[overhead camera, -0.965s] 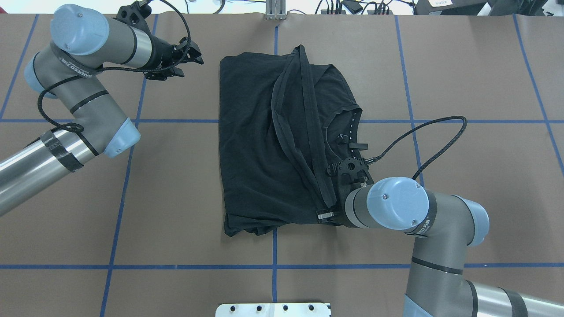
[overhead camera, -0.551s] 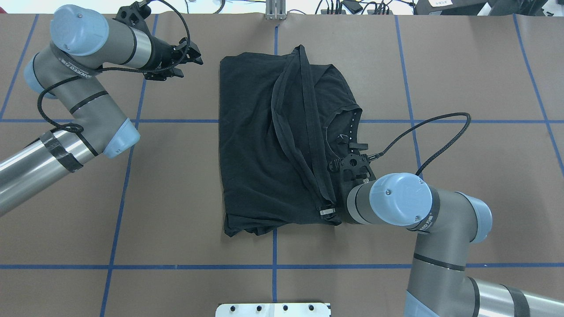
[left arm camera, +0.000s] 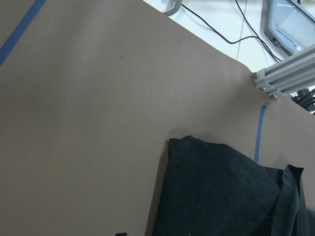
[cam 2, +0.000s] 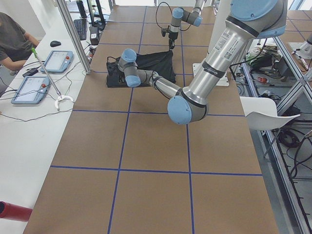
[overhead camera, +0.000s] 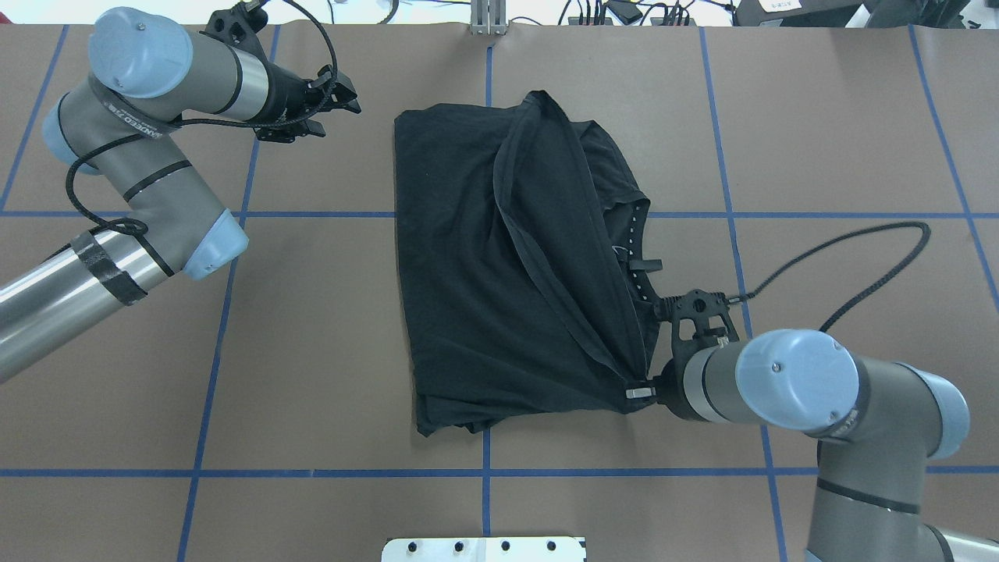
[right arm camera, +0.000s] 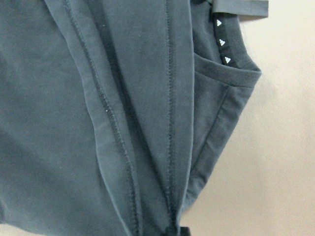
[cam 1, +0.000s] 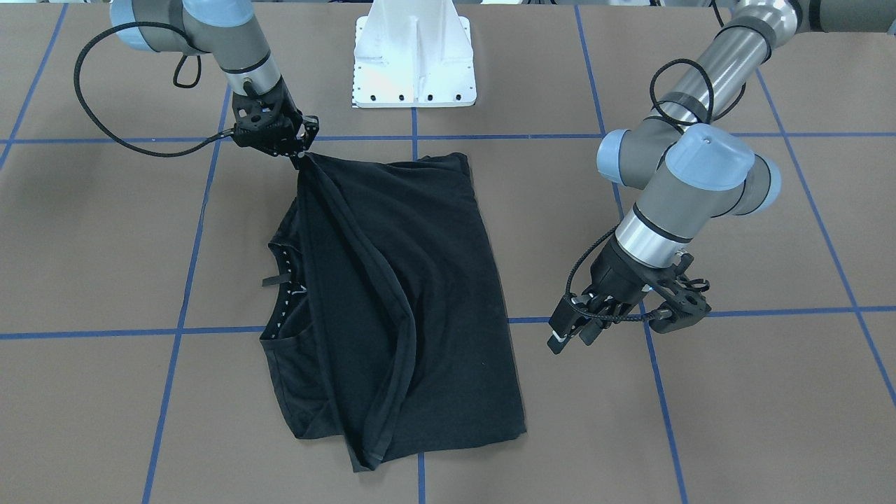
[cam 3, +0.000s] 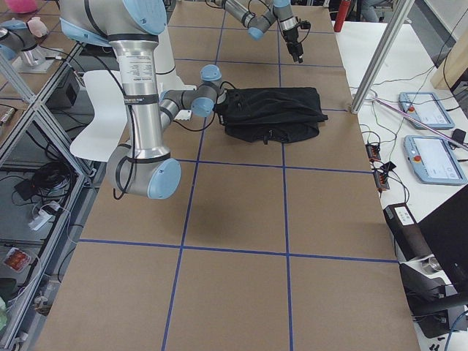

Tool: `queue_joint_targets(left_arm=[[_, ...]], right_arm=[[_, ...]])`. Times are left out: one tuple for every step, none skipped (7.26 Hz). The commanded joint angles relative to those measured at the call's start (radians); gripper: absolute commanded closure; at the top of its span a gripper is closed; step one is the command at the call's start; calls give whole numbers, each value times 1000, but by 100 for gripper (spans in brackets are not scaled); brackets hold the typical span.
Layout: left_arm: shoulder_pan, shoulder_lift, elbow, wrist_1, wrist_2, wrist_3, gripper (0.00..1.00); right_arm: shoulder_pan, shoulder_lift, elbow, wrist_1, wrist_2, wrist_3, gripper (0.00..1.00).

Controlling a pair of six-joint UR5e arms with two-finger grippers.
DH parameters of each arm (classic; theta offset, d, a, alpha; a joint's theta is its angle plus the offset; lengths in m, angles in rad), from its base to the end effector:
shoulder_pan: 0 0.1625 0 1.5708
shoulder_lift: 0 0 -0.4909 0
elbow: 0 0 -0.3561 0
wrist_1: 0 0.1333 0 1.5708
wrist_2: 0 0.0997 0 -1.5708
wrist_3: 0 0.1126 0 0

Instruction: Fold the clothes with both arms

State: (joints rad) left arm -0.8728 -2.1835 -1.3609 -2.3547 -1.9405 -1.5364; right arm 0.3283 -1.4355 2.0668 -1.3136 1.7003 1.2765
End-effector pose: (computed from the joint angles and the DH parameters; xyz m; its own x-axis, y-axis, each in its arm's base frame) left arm 0.4076 -0.6300 0.3714 0.2578 -0.2575 -0.9312 0.4905 0.8653 -0.1034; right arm -0.4380 -0.2747 0.4318 0.6365 -0.0871 0.7664 -0.0420 0.9882 0.1472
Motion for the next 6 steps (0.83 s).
queue_joint_targets(left_arm=[[0,1,-9,0,2,-1,28],[0,1,-9,0,2,-1,28],[0,7,-10,0,0,-1,28],[0,7,-12,0,0,-1,28],[0,25,-42,0,-2,-1,28],[0,69,-93,0,-5,2,28]], right_arm=[[-57,-23,13,1,-5,144,100],[-63,-29,18,-1,-4,159,81],[-67,-31,18,1,-7,161,1],[-66,-29,24,1,-7,162,0],[-64,-25,42,-1,-4,162,0],[-31,-16,36,-3,7,149,0]])
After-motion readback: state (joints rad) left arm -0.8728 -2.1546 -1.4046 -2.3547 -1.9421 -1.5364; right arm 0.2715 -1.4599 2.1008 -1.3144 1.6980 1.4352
